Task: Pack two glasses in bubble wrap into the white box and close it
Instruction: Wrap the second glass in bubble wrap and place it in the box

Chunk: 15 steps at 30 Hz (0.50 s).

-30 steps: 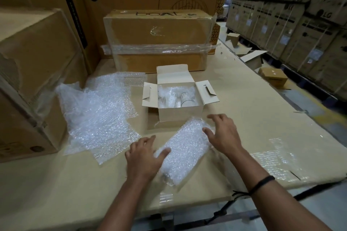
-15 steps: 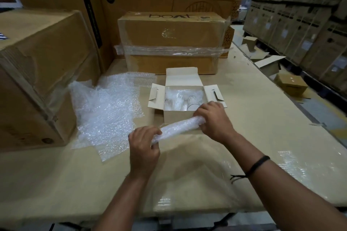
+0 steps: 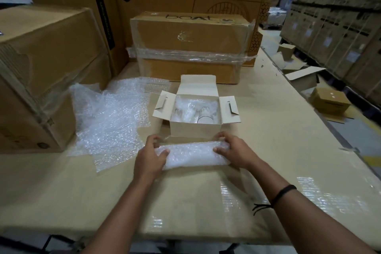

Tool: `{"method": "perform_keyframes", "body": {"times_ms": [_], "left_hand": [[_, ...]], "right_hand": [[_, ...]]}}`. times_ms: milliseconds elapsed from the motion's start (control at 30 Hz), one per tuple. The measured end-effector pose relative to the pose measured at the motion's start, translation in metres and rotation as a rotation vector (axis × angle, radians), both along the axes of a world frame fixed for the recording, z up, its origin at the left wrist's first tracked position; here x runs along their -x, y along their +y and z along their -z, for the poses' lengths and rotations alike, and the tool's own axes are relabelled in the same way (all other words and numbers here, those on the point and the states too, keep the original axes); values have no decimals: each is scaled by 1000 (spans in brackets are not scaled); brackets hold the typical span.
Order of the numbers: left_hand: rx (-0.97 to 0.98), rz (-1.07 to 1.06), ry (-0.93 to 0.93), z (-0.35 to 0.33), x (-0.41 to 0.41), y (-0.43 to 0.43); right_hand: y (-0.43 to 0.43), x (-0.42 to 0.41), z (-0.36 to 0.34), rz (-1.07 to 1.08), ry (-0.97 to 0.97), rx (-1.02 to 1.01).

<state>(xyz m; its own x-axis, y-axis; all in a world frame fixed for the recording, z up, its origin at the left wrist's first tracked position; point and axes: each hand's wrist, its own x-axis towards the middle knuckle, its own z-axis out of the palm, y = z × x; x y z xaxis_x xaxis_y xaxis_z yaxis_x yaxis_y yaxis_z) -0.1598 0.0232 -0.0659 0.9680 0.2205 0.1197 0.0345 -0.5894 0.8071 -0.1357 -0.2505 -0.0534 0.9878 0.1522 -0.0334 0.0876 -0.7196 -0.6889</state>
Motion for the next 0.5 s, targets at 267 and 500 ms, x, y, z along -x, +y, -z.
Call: {"method": "perform_keyframes", "body": {"times_ms": [267, 500], "left_hand": [[-564, 220, -7, 14, 7, 7], [-551, 316, -107, 25, -4, 21]], "right_hand": [[-5, 11, 13, -316, -297, 540], [-1, 6, -1, -323, -153, 630]]}}
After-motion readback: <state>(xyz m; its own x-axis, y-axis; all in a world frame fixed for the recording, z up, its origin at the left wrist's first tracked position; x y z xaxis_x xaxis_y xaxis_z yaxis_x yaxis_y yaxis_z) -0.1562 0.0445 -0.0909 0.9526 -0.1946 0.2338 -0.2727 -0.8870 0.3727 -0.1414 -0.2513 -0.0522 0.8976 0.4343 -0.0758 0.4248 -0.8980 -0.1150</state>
